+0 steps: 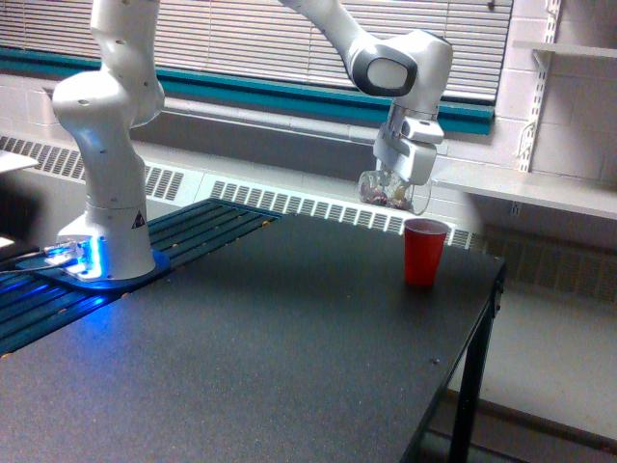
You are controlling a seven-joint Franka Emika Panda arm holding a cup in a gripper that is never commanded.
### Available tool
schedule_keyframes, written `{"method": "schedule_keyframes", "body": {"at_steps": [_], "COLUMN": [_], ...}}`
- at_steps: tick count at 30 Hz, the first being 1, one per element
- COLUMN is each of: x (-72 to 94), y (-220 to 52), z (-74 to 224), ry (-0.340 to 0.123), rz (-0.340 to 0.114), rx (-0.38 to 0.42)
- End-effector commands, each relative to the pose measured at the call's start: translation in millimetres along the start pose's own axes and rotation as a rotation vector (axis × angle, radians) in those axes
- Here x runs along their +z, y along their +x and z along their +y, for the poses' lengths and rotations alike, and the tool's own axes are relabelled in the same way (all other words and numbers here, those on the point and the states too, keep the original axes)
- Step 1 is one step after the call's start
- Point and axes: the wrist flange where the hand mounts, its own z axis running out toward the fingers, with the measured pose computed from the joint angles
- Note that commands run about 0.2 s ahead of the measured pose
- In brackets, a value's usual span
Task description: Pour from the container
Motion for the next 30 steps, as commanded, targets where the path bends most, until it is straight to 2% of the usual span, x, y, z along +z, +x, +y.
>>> {"method": "schedule_keyframes", "body": {"at_steps": [1,11,30], "x": [-5.4,-6.7,-11.4], "y": [1.2,-0.3,4.6], "z": [5.3,9.2,13.1], "ry": [-0.007,-0.013,-0.022], "rz": [-0.025,-0.061,-0.097], "rx": [-0.036,-0.048,-0.076]}}
